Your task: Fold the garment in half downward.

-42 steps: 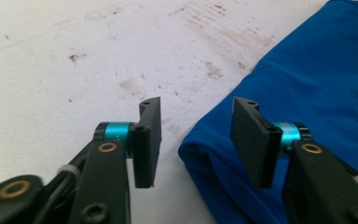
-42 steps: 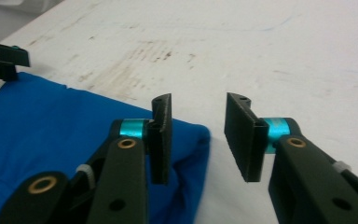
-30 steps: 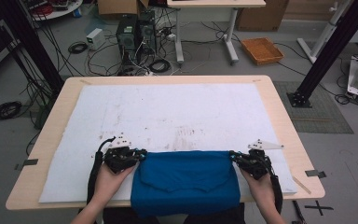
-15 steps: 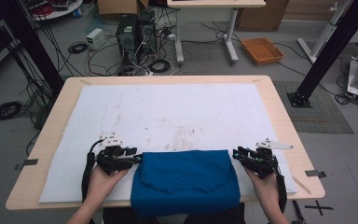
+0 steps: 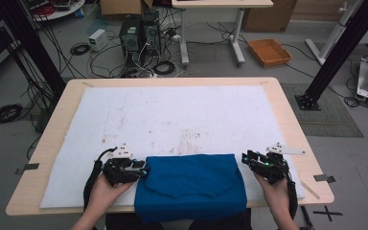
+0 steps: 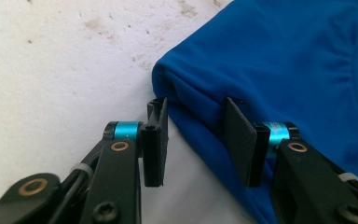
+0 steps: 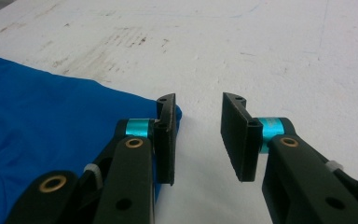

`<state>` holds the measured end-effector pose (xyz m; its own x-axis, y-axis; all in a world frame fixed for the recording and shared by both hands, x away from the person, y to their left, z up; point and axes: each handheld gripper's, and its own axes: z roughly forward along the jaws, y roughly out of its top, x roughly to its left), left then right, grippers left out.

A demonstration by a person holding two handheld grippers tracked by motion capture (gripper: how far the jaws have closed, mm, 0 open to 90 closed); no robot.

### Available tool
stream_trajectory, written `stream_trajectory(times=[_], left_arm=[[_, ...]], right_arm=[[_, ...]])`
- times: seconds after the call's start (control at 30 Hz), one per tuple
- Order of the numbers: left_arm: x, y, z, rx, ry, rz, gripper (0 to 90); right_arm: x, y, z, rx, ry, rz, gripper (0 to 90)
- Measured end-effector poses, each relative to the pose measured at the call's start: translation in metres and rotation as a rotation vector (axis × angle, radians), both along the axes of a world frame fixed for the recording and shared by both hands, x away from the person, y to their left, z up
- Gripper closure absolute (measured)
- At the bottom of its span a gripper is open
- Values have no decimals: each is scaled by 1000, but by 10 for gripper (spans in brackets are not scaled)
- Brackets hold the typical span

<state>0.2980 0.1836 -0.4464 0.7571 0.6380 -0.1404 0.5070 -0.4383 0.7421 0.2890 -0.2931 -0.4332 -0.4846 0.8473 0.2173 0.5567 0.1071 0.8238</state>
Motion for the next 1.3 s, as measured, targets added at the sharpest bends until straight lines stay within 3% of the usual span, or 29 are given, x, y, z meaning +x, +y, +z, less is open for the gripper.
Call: stream_trajectory(times=[0.07,0.27,0.53,0.6,0.63,0.73,0.83,0.93,1.0,1.23,1.3], left_arm=[[0,-2,1,18,-13,-11,636],[-3,-1,4,24,-40,-20,857],[-6,15,6,-27,-34,38,869],[-6,19,7,-35,-39,67,837],[-5,22,7,-46,-33,79,772],[0,28,8,-121,-16,117,613],[9,26,11,-196,-10,126,540],[21,19,15,-230,-9,128,508],[26,13,14,-223,1,122,500],[35,0,-1,-119,81,153,501],[32,-2,-3,-111,72,162,504]], right_arm=[[0,0,0,-1,0,1,665],[0,0,0,-3,-4,-2,667],[0,-4,-1,-3,-5,-16,670],[0,-5,-1,1,-5,-19,670],[0,-6,-1,1,-6,-22,671],[2,-8,-1,14,-2,-30,670],[7,-6,0,36,9,-26,657],[14,3,0,59,23,-10,625],[19,12,0,55,39,7,602],[33,34,-11,8,153,40,578],[34,35,-15,-10,183,43,625]])
